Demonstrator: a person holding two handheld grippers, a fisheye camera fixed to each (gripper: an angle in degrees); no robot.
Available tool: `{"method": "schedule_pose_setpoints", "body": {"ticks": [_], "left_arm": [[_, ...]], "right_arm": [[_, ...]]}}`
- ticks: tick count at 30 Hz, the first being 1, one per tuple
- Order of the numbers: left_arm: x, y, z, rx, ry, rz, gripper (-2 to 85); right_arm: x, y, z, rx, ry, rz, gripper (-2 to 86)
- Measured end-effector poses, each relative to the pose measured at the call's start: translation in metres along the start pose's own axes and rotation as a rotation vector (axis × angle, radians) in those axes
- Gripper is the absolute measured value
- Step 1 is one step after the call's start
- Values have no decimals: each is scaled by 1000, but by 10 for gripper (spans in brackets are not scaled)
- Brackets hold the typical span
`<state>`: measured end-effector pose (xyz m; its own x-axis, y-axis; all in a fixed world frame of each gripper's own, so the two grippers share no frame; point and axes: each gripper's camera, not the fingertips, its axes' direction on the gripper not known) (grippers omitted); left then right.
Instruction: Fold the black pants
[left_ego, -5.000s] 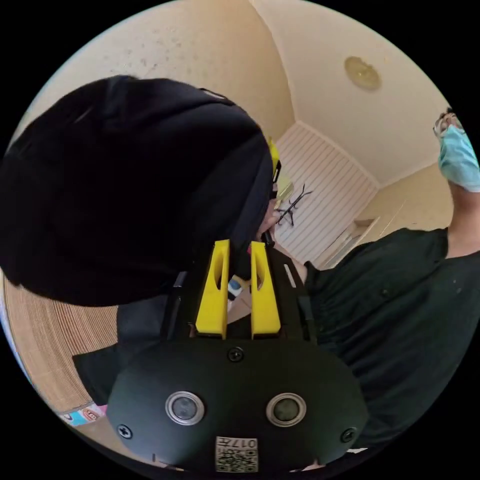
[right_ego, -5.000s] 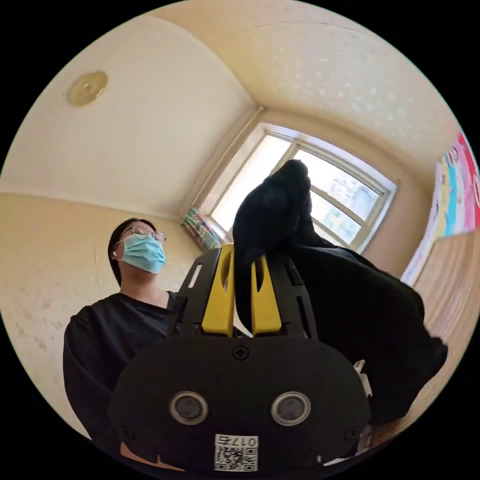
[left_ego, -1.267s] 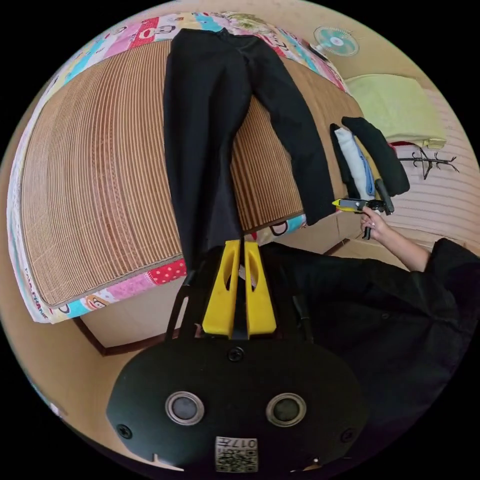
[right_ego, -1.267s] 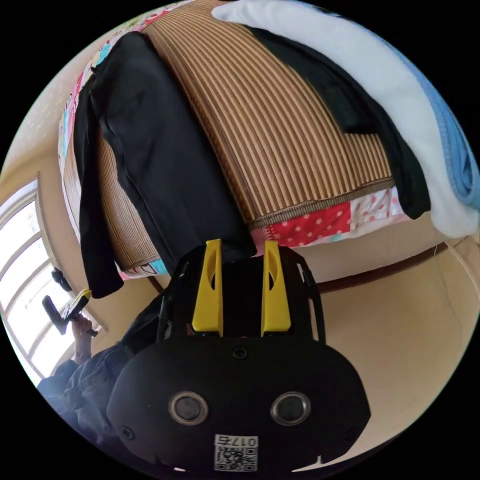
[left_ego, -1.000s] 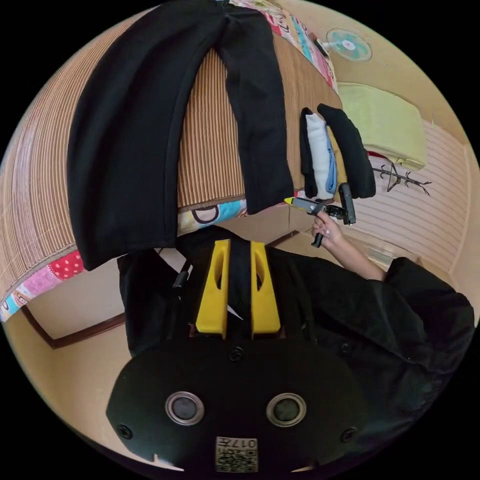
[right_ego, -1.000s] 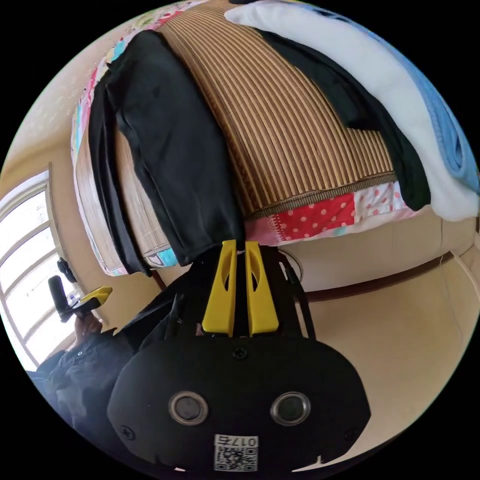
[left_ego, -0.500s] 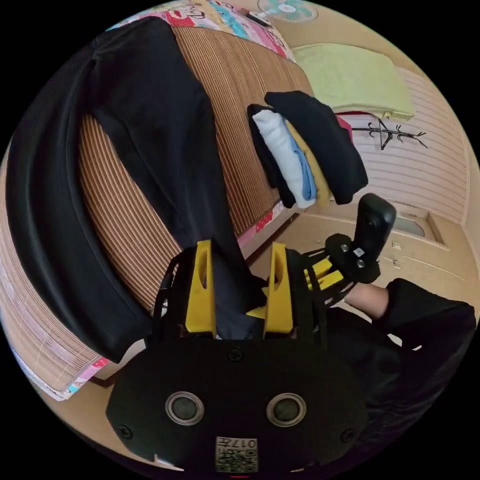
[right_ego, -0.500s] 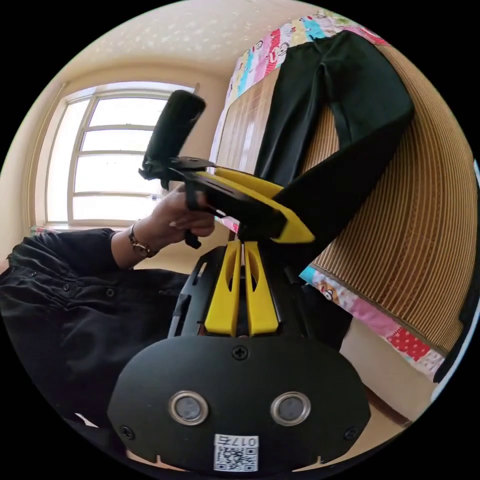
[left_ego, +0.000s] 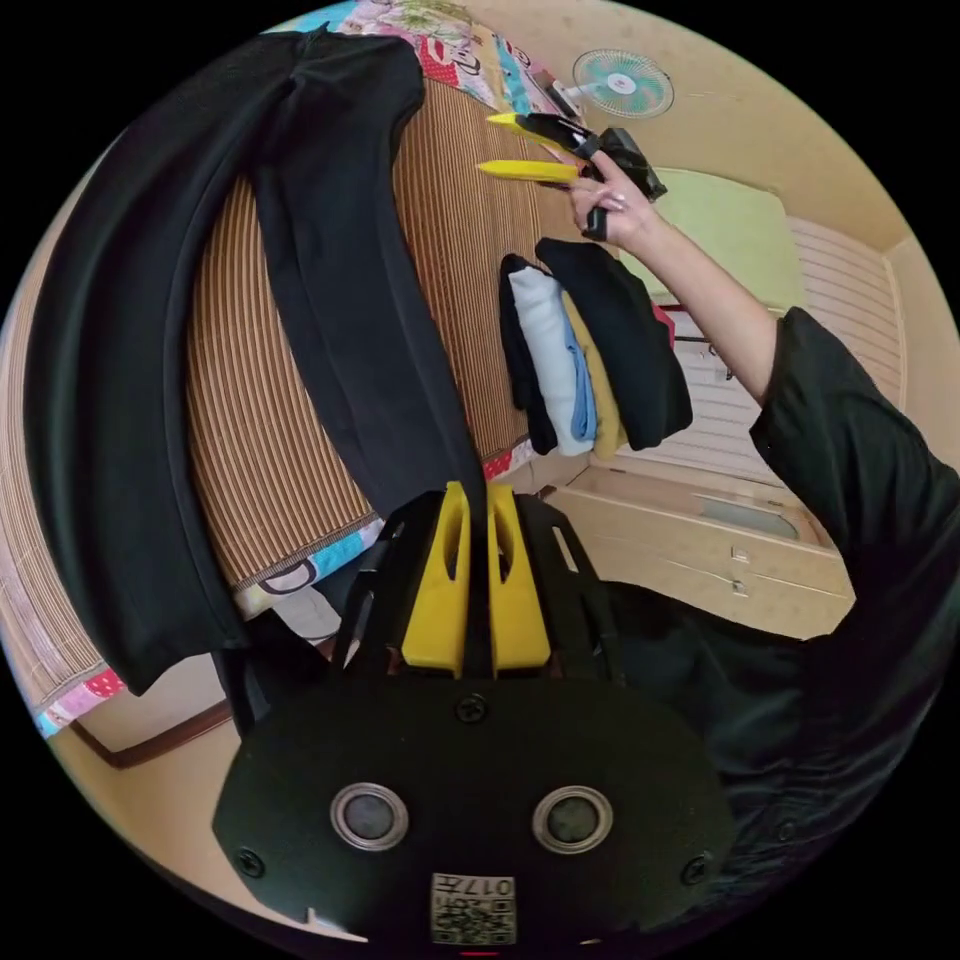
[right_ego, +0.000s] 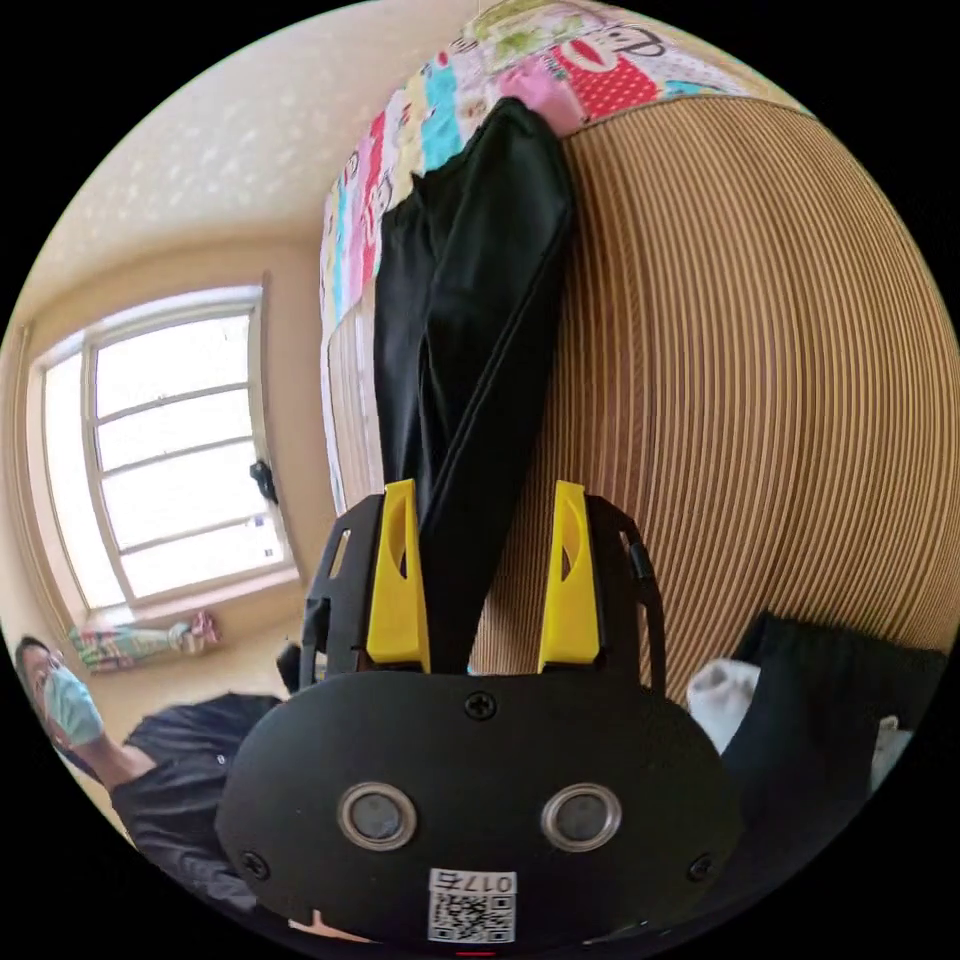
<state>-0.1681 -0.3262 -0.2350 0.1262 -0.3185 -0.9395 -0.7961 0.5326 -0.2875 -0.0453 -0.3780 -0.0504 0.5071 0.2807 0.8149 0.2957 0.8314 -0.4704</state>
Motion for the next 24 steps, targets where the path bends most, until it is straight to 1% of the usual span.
{"method": "schedule_pose_setpoints", "body": {"ticks": [3, 5, 6, 7, 8, 9, 10, 11, 13, 15, 17, 19, 20, 21, 23, 24], "left_arm": [[-2, 1, -9, 25, 79, -28, 0], [-8, 6, -22, 62, 171, -54, 0], [-10, 9, -27, 81, 199, -60, 0], [-16, 15, -36, 122, 262, -73, 0], [-24, 24, -46, 168, 340, -91, 0], [-29, 29, -51, 193, 383, -103, 0], [-41, 41, -62, 250, 477, -131, -1], [-54, 55, -74, 312, 563, -155, -1], [-71, 79, -93, 393, 647, -183, 0], [-85, 105, -109, 452, 651, -211, 0], [-106, 138, -122, 480, 610, -276, 3], [-128, 160, -125, 482, 574, -348, 8], [-142, 173, -126, 487, 512, -396, 13], [-150, 179, -127, 490, 465, -426, 16], [-182, 201, -127, 451, 284, -563, 38], [-189, 205, -126, 435, 253, -590, 46]], "right_arm": [[3, -64, 14, 128, 51, 156, 173], [-2, -91, 29, 149, 98, 174, 158], [-9, -106, 42, 126, 171, 169, 128], [-22, -118, 54, 105, 302, 144, 92], [-33, -121, 59, 110, 392, 120, 71], [-61, -124, 70, 147, 553, 49, 46], [-95, -121, 83, 199, 667, -52, 39], [-114, -118, 90, 227, 702, -114, 38], [-192, -101, 127, 317, 781, -346, 33], [-240, -95, 155, 347, 742, -439, 34], [-274, -98, 184, 318, 623, -464, 36], [-301, -112, 231, 179, 431, -474, 43], [-304, -115, 242, 131, 379, -473, 46], [-308, -117, 257, 73, 283, -489, 51], [-307, -107, 267, 72, 276, -480, 77], [-301, -96, 270, 73, 307, -467, 86]]}}
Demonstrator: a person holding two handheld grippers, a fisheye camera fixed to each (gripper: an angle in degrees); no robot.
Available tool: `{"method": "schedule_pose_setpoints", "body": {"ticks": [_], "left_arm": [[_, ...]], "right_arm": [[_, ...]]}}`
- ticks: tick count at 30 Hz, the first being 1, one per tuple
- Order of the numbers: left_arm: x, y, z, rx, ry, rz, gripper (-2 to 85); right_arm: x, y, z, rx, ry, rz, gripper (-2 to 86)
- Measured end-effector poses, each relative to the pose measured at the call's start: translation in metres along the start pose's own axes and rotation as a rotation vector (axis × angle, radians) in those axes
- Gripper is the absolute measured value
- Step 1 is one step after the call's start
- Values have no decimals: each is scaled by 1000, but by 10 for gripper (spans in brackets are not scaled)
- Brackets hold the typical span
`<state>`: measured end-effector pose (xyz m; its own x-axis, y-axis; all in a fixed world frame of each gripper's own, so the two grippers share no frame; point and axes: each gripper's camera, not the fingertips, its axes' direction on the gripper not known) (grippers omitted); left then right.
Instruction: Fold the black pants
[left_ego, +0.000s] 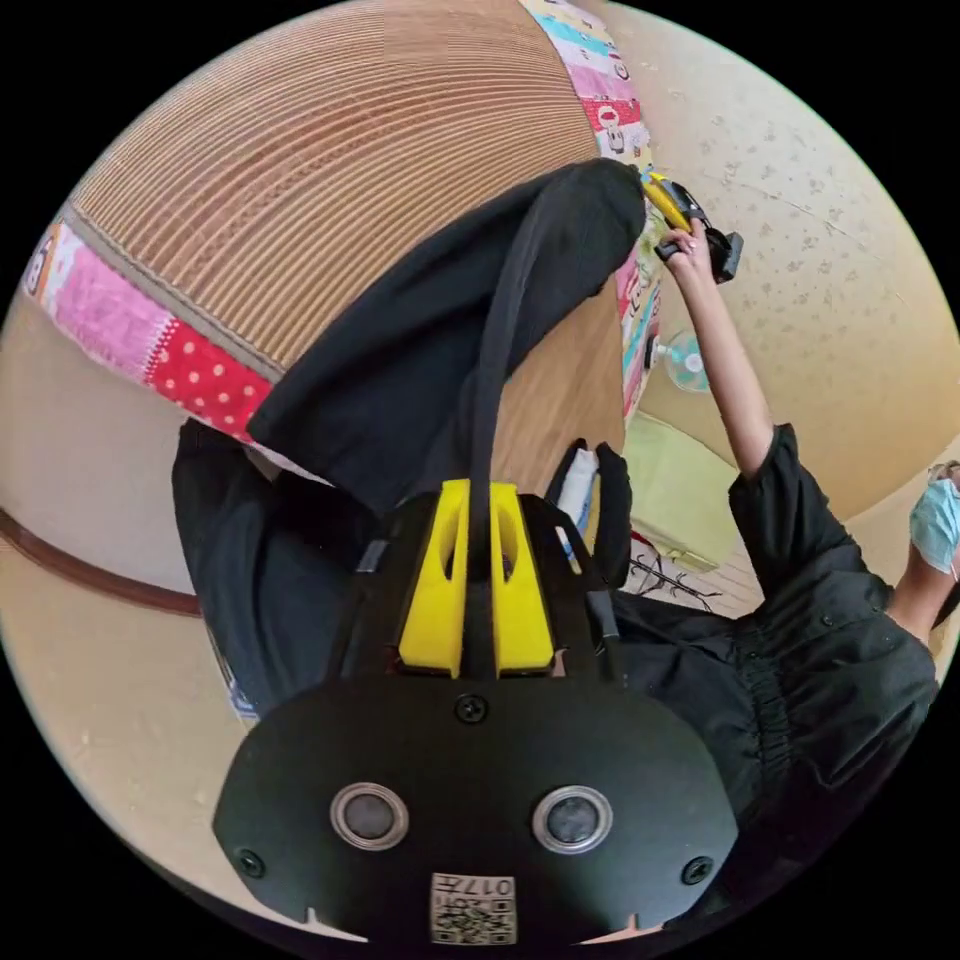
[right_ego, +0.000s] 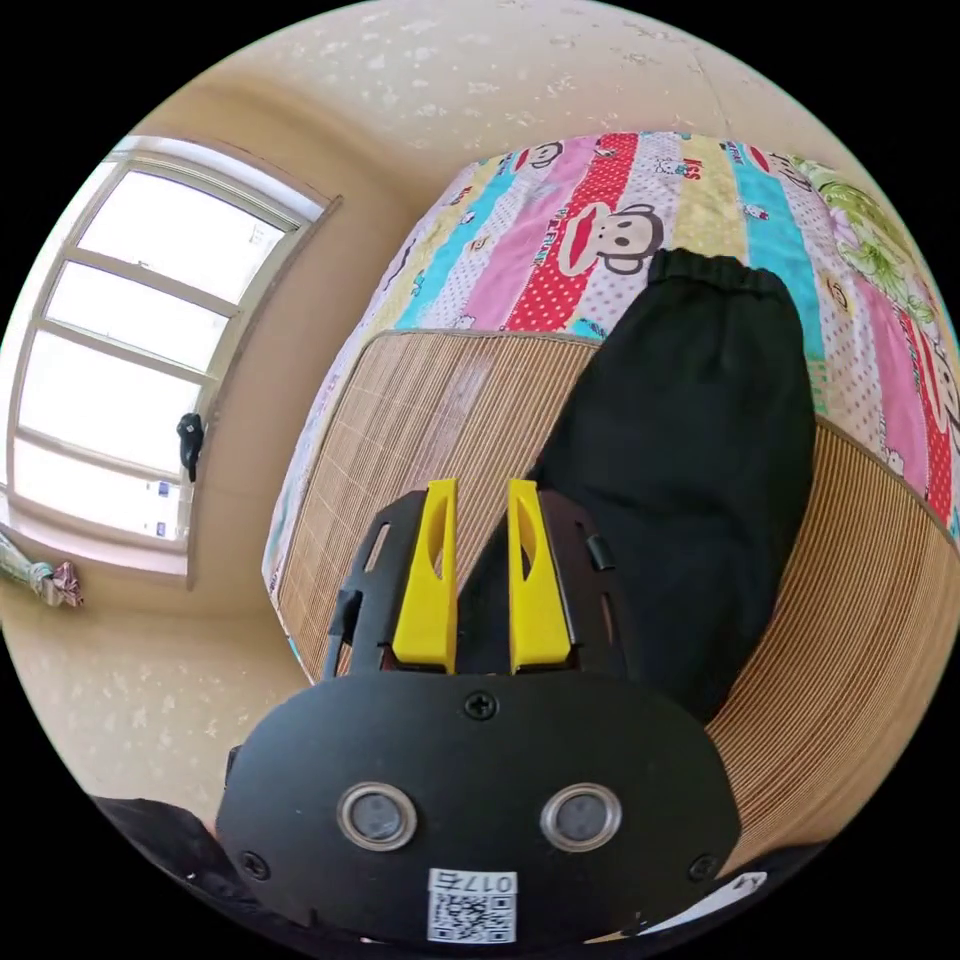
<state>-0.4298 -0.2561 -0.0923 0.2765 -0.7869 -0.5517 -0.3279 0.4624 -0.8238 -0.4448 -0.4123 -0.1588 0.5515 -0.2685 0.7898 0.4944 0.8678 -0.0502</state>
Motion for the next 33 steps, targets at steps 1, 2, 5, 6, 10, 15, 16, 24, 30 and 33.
{"method": "schedule_pose_setpoints", "body": {"ticks": [1, 2, 5, 6, 10, 15, 16, 24, 30, 33], "left_arm": [[-14, -3, -2, -19, -57, -39, 64], [-23, -6, -3, -33, -109, -67, 77], [-20, -17, -17, -1, -251, -39, 87], [-16, -20, -21, 19, -273, -23, 87], [15, -71, -37, 86, -239, 149, 97], [41, -166, -9, -7, -143, 304, 126], [46, -188, 1, -41, -130, 325, 133], [80, -249, 47, -269, -95, 477, 124], [75, -213, 50, -436, -110, 481, 49], [97, -165, -10, -366, 174, 636, 45]], "right_arm": [[3, 20, 3, -20, 11, -4, 93], [5, 32, 5, -34, 11, -8, 95], [27, 106, 10, -90, 64, 35, 101], [40, 138, 9, -100, 83, 82, 103], [87, 242, 9, -85, -36, 328, 130], [129, 332, 27, 17, -357, 547, 160], [137, 345, 32, 57, -457, 571, 164], [163, 339, 89, 21, -712, 576, 106], [143, 355, 70, 103, -745, 498, 40], [113, 384, 20, 299, -859, 407, 28]]}}
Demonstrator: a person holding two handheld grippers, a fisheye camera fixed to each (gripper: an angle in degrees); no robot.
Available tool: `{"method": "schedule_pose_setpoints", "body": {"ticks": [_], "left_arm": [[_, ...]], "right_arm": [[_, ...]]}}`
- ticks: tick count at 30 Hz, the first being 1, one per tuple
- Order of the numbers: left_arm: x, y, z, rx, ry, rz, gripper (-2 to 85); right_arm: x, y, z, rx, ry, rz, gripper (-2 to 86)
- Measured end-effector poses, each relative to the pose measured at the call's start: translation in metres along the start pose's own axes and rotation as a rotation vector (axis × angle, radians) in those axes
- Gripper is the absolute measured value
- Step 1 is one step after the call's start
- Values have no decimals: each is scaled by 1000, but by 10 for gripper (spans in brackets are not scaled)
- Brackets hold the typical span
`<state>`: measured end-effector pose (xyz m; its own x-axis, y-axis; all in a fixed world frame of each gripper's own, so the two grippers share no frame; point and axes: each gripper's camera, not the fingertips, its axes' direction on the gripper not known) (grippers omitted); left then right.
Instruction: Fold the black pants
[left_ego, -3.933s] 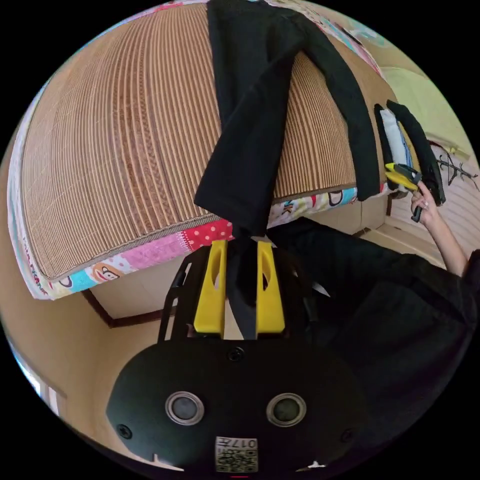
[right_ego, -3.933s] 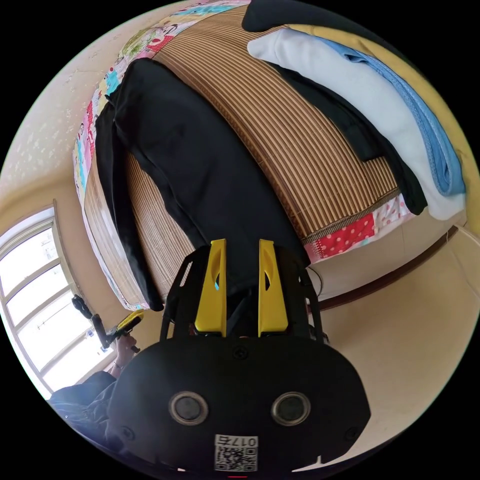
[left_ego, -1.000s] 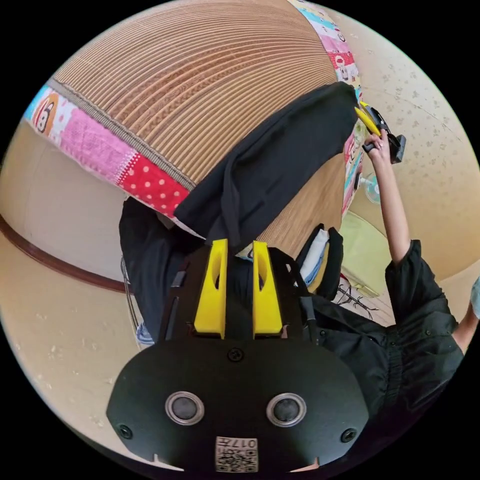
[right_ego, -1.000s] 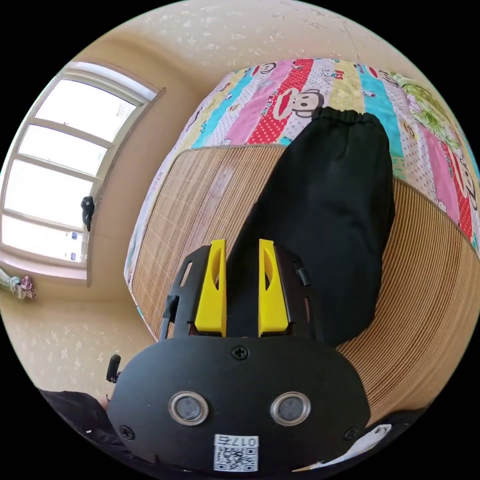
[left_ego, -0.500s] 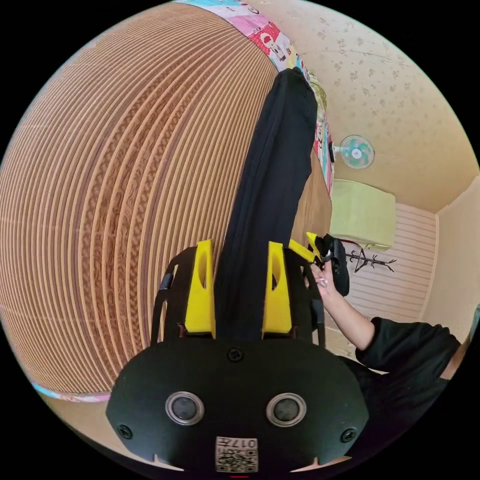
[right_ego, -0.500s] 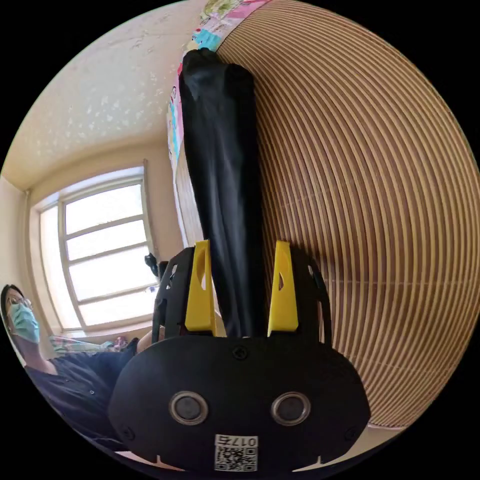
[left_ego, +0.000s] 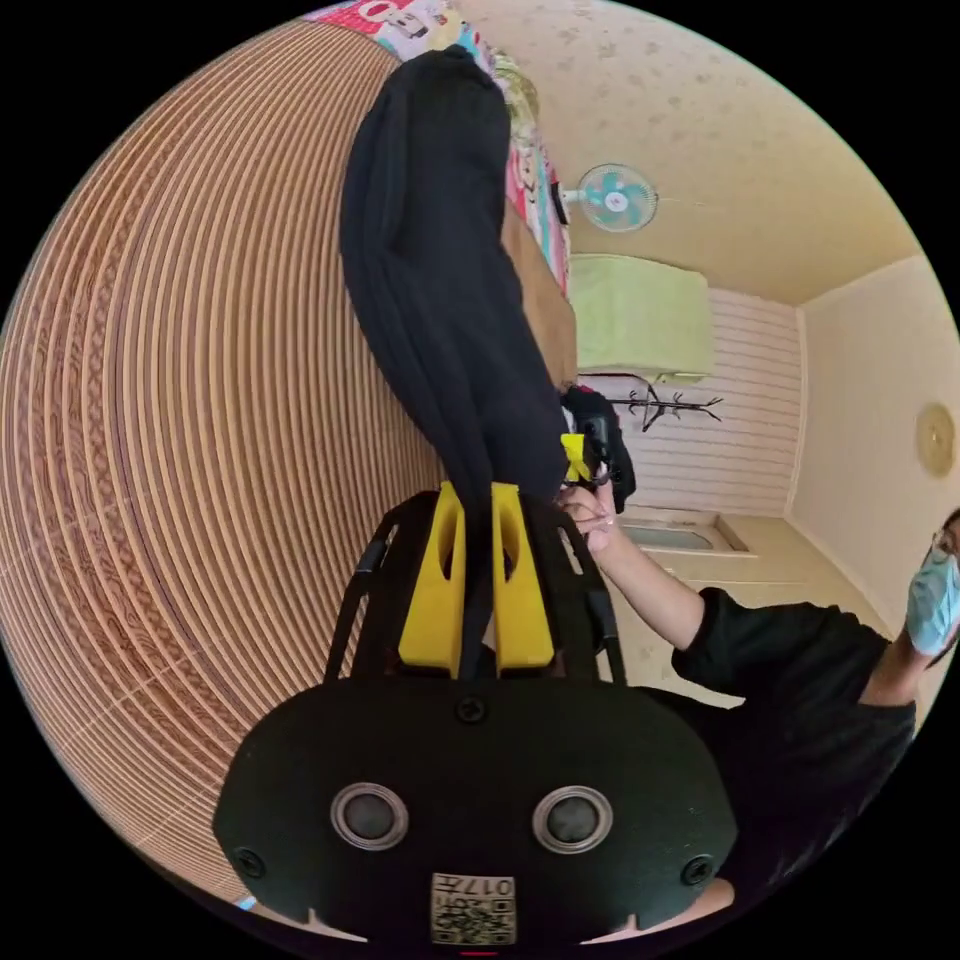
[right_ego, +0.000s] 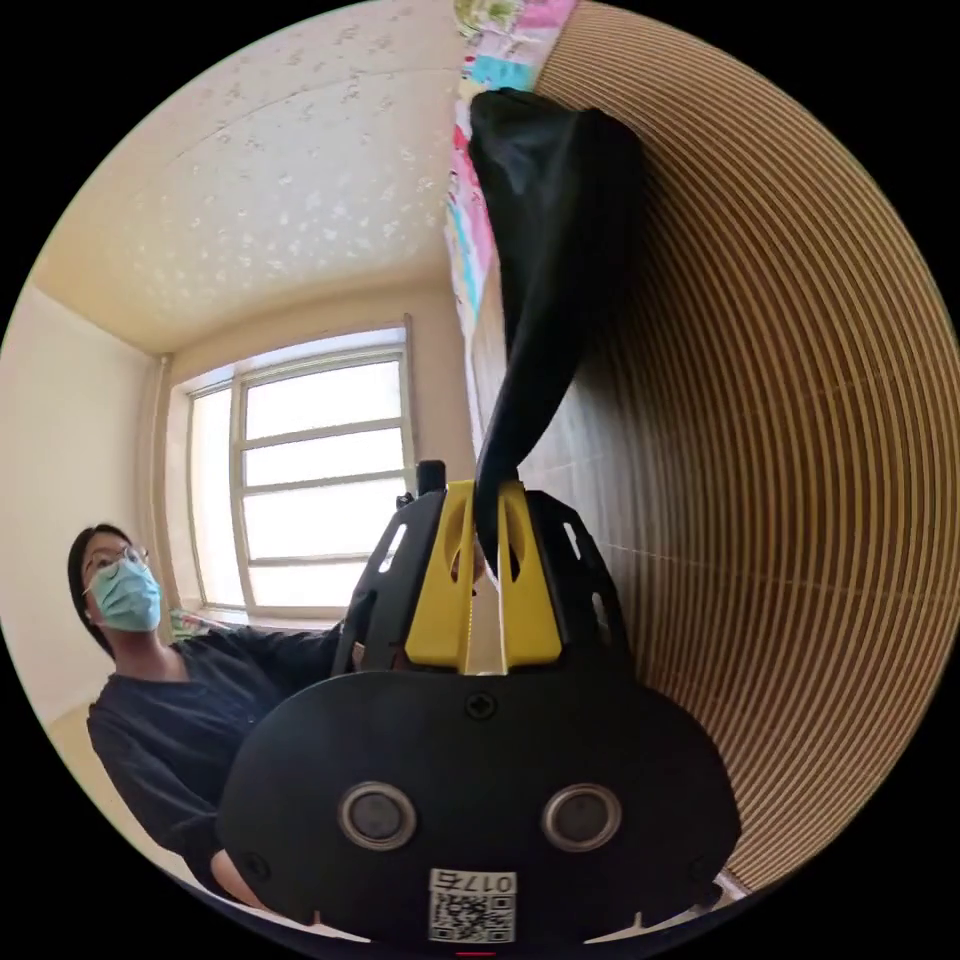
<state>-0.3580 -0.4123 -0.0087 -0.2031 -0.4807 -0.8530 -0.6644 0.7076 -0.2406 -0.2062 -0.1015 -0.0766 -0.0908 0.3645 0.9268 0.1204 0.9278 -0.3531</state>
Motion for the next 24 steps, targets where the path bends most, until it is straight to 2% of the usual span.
{"method": "schedule_pose_setpoints", "body": {"ticks": [2, 3, 7, 11, 14, 16, 19, 24], "left_arm": [[70, 36, -27, 43, 161, 168, 43], [92, 45, -32, 39, 178, 217, 43], [256, 111, -66, 34, 140, 534, 43], [382, 150, -113, 178, 158, 746, 43], [428, 143, -133, 259, 66, 708, 45], [432, 127, -132, 268, -41, 634, 46], [409, 96, -117, 273, -129, 517, 45], [352, 49, -98, 316, -240, 390, 46]], "right_arm": [[-42, 23, -13, 40, -95, -103, 24], [-76, 38, -16, 31, -137, -181, 21], [-202, 82, -18, 19, -146, -448, 15], [-294, 95, -13, -11, -194, -663, 12], [-335, 80, 0, -27, -80, -660, 9], [-330, 52, 13, -30, 82, -539, 6], [-296, 14, 37, -41, 248, -434, 5], [-243, -33, 73, -10, 373, -355, 7]]}}
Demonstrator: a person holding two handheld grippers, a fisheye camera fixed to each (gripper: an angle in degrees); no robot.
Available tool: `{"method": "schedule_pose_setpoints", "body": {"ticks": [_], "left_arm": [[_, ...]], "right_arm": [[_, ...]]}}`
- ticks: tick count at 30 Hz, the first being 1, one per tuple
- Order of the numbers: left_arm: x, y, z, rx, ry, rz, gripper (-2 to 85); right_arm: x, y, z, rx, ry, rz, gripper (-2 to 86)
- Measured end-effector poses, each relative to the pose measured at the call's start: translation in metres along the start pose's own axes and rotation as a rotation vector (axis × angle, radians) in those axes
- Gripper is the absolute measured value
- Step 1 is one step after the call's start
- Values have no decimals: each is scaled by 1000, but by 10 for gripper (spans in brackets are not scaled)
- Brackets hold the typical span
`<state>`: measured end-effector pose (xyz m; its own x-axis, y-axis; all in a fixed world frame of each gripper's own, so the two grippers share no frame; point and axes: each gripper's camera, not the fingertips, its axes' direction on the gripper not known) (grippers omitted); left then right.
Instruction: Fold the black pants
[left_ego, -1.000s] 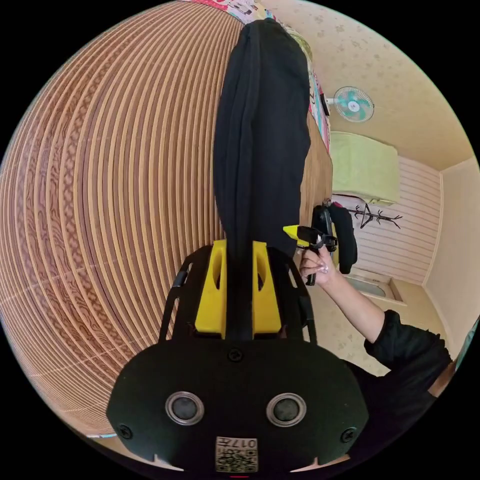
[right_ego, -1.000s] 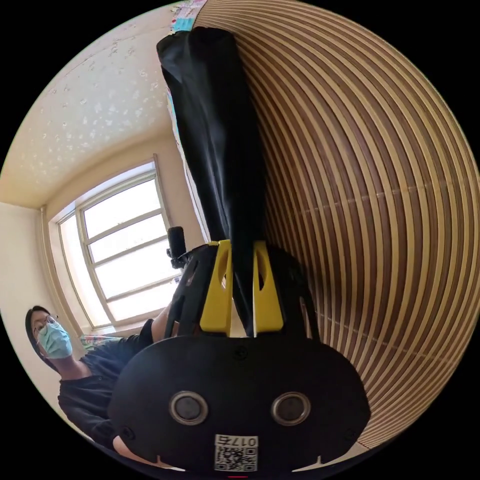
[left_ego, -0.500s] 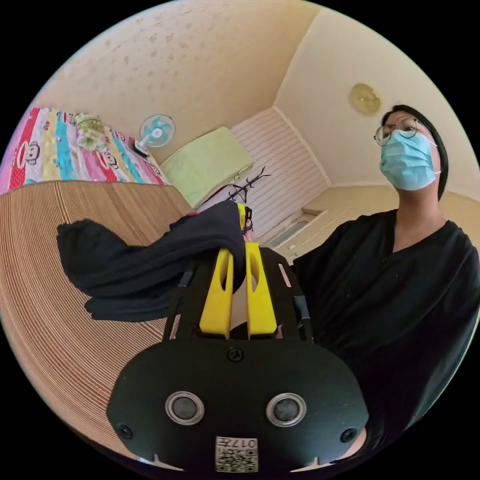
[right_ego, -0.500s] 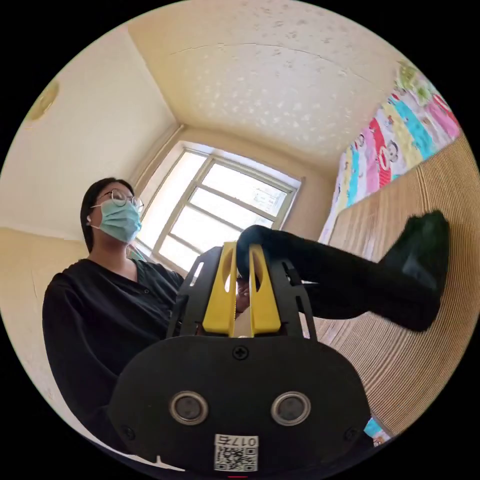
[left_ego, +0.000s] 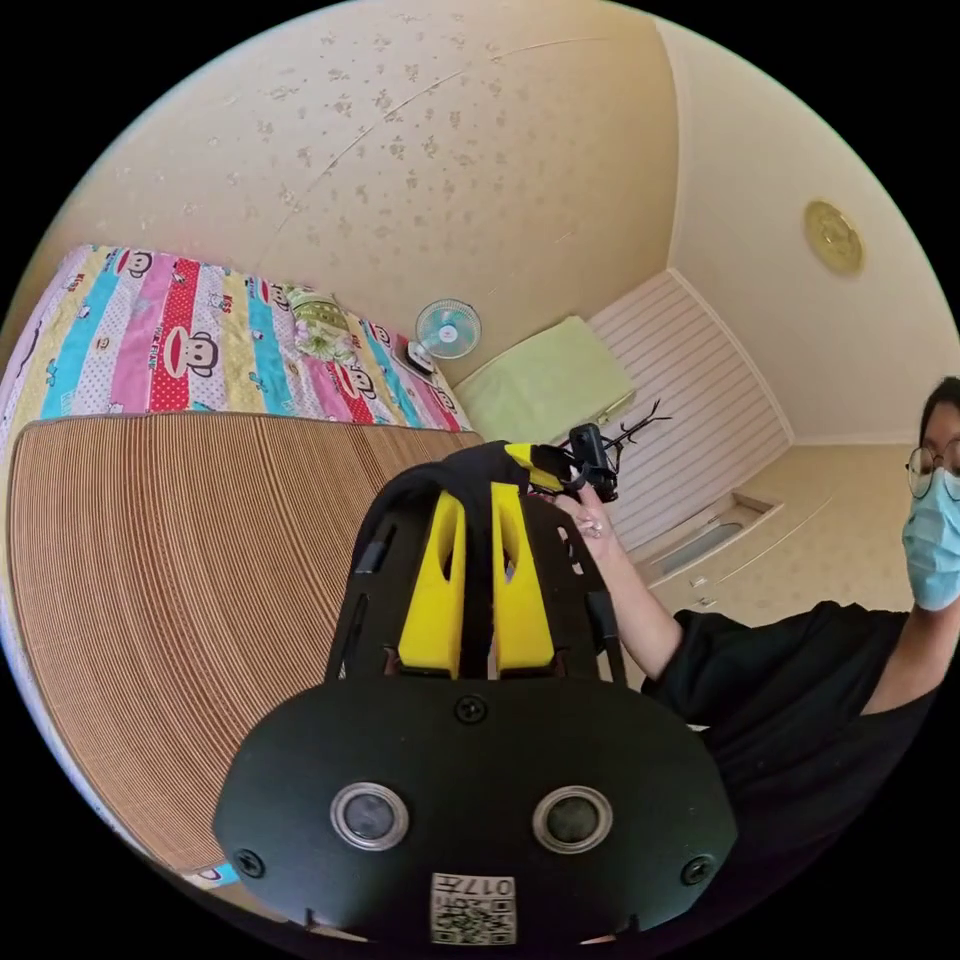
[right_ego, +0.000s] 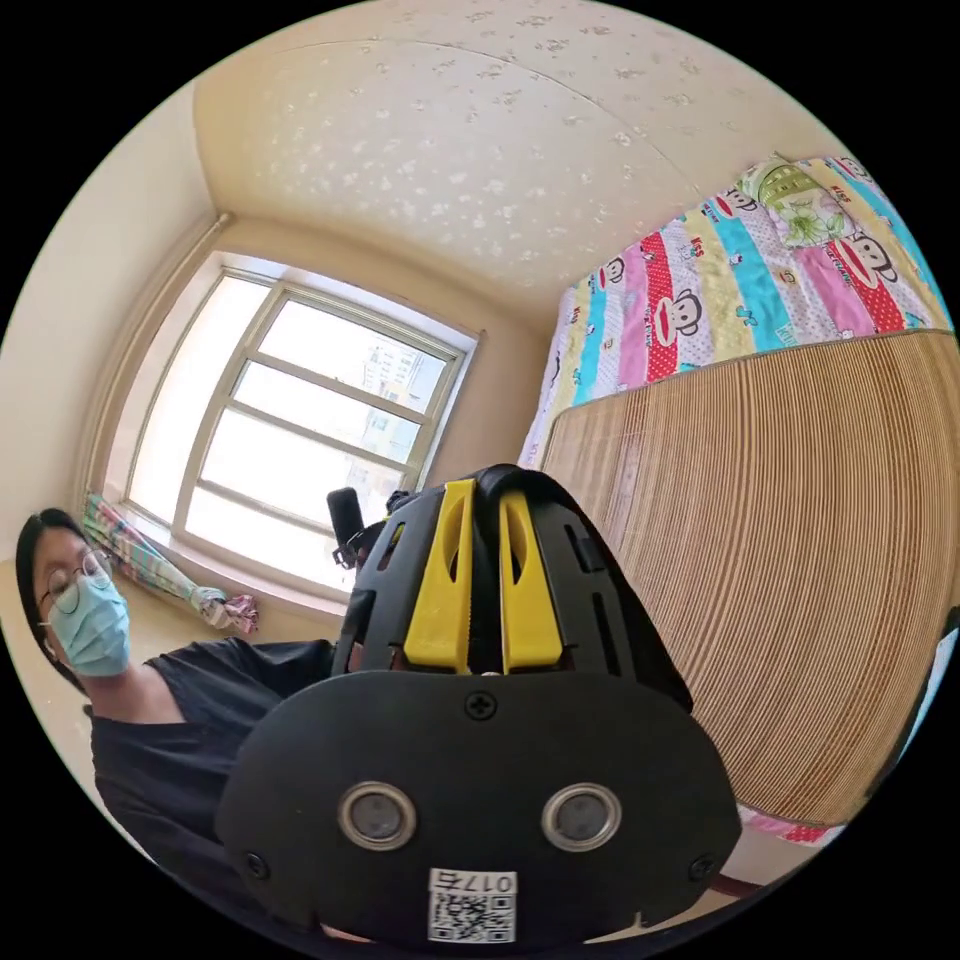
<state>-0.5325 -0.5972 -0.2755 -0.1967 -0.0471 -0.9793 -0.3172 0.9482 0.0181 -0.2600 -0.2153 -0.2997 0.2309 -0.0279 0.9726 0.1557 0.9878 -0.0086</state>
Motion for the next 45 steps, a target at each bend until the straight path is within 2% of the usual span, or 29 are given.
{"method": "schedule_pose_setpoints", "body": {"ticks": [3, 6, 9, 11, 13, 17, 20, 23, 26, 27, 29, 31, 35, 40, 42, 45], "left_arm": [[-37, 17, 35, -51, -93, -44, 48], [-78, 69, 85, -209, -211, -135, 52], [-115, 151, 138, -406, -179, -277, 57], [-142, 214, 174, -591, -145, -415, 88], [-162, 247, 186, -679, -152, -529, 115], [-183, 251, 172, -604, -82, -617, 125], [-187, 228, 161, -578, -158, -592, 126], [-192, 214, 145, -510, -176, -606, 126], [-196, 221, 124, -435, -167, -666, 123], [-197, 226, 119, -422, -167, -682, 122], [-198, 253, 97, -349, -160, -768, 118], [-199, 280, 80, -288, -147, -838, 113], [-199, 352, 41, -107, -167, -1046, 107], [-191, 402, 18, 101, -219, -1157, 101], [-190, 406, 19, 135, -231, -1154, 100], [-192, 396, 33, 115, -271, -1101, 100]], "right_arm": [[19, 18, 38, -35, 150, -7, 13], [66, 78, 81, -115, 211, 54, 25], [130, 166, 112, -205, 175, 244, 48], [170, 222, 123, -263, 200, 411, 67], [209, 272, 126, -321, 280, 621, 96], [224, 265, 113, -191, 258, 675, 138], [235, 210, 129, -163, 300, 591, 164], [266, 157, 176, -223, 334, 539, 171], [296, 120, 252, -414, 356, 550, 168], [286, 104, 278, -482, 452, 456, 163], [268, 87, 310, -492, 480, 365, 154], [251, 72, 362, -536, 364, 325, 143], [206, 65, 481, -661, 292, 293, 133], [132, 71, 639, -798, 156, 293, 130], [114, 73, 658, -824, 99, 300, 114], [89, 75, 646, -829, 114, 235, 76]]}}
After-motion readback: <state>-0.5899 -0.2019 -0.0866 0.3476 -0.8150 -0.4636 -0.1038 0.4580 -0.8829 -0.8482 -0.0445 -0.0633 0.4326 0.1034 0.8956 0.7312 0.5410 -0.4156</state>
